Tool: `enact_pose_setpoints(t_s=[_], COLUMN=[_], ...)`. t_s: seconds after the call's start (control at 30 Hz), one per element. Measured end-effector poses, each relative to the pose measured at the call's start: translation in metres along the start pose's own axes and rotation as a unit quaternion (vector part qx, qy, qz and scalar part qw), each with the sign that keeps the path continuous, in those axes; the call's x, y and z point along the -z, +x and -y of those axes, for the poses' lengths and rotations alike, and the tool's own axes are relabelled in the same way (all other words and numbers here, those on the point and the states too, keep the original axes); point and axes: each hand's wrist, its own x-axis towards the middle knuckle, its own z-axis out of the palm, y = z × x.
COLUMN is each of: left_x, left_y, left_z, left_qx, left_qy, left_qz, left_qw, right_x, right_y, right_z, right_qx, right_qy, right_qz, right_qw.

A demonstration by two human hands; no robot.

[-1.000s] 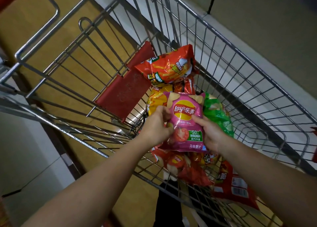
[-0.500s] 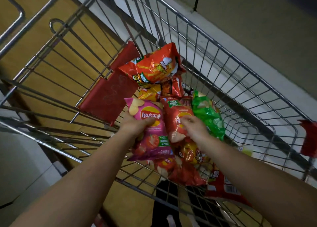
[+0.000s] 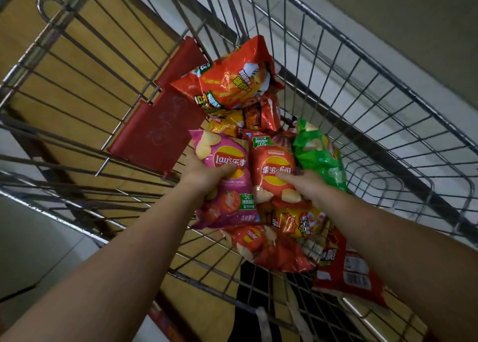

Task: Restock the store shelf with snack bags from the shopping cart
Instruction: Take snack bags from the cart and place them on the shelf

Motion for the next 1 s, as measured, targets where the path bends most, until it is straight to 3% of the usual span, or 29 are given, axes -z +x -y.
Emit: enact_pose_setpoints(t_s=[0.17,0.3,0.37,0.43,0.47,0.53,0.57,0.63,0.7,0.77,0.87,1.0], left_x=[0.004,0.010,0.007,-0.003,-0.010,-0.024,-0.031,-0.042,-0.050,-0.056,-0.062,-0.069], left_y=[0.000,-0.007,-0.014,-0.021,-0.023,-0.026,-0.026,-0.026,-0.025,-0.024,-0.021,-0.022], left_z=[-0.008,-0.028,-0.037,-0.043,-0.044,-0.042,-0.040,-0.035,-0.030,-0.025,-0.023,-0.025], left_qx=[-0.056,-0.135,-0.186,-0.229,-0.242,-0.248,-0.248,-0.249,-0.241,-0.228,-0.228,-0.235], left_qy=[0.055,0.188,0.272,0.338,0.358,0.380,0.384,0.391,0.411,0.428,0.433,0.449], left_qz=[-0.001,0.022,0.040,0.058,0.069,0.088,0.096,0.104,0.097,0.088,0.073,0.070], left_qw=[0.997,0.973,0.943,0.911,0.899,0.887,0.884,0.880,0.874,0.870,0.869,0.859], right_x=[0.016,0.045,0.061,0.068,0.069,0.066,0.062,0.057,0.055,0.059,0.069,0.064], right_y=[-0.008,-0.021,-0.027,-0.033,-0.037,-0.044,-0.045,-0.042,-0.035,-0.028,-0.028,-0.047], right_z=[0.005,0.018,0.025,0.034,0.038,0.043,0.044,0.040,0.028,0.013,-0.015,-0.056], right_qx=[0.001,-0.009,0.022,0.079,0.099,0.123,0.134,0.185,0.276,0.310,0.254,0.181], right_qy=[-0.005,-0.187,-0.385,-0.596,-0.670,-0.752,-0.772,-0.780,-0.724,-0.603,-0.372,-0.156], right_qz=[0.067,0.169,0.181,0.157,0.137,0.115,0.110,0.069,-0.021,-0.136,-0.239,-0.293], right_qw=[0.998,0.968,0.905,0.783,0.723,0.637,0.611,0.594,0.632,0.722,0.860,0.926])
